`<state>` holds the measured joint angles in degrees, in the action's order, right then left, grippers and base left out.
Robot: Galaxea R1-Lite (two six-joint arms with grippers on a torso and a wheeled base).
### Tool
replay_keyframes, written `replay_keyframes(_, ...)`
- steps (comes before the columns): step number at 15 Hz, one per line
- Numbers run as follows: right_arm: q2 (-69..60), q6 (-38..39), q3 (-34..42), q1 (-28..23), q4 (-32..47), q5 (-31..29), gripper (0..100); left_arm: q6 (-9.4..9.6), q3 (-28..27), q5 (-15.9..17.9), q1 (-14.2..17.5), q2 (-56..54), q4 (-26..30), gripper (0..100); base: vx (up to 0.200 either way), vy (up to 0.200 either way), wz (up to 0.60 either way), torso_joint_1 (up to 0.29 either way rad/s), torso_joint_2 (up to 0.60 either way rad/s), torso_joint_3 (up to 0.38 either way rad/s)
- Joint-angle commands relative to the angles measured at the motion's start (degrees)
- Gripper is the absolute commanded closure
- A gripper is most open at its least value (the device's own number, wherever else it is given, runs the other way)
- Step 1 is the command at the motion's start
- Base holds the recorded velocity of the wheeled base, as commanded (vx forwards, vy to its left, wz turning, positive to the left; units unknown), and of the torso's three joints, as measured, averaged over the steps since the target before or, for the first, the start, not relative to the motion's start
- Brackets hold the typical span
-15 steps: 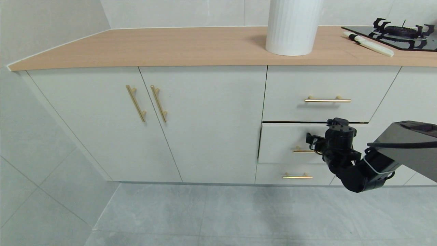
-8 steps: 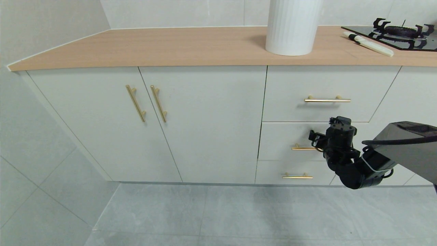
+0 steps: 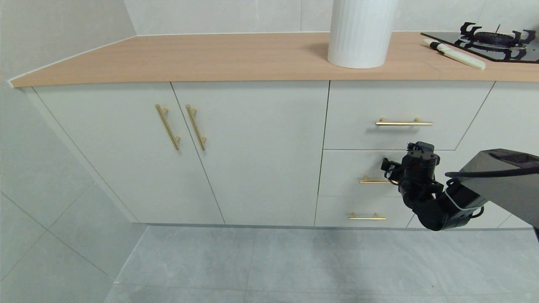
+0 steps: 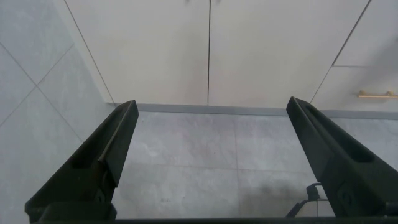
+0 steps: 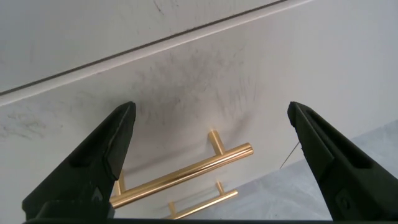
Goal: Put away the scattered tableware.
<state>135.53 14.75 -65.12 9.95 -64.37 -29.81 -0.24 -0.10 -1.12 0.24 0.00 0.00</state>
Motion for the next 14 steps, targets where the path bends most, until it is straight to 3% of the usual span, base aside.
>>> replay_keyframes(1, -0.6, 0.0, 0.1, 0.1, -0.1, 0.0, 0, -0.02, 0.0, 0.0, 0.0, 0.1, 0.0, 0, 0.0, 0.0, 0.0, 0.0, 0.0, 0.0)
replay_keyframes(14, -1.4, 0.2, 1.0, -0.3, -0.1, 0.4, 0, -0.02, 0.0, 0.0, 0.0, 0.1, 0.0, 0, 0.0, 0.0, 0.0, 0.0, 0.0, 0.0)
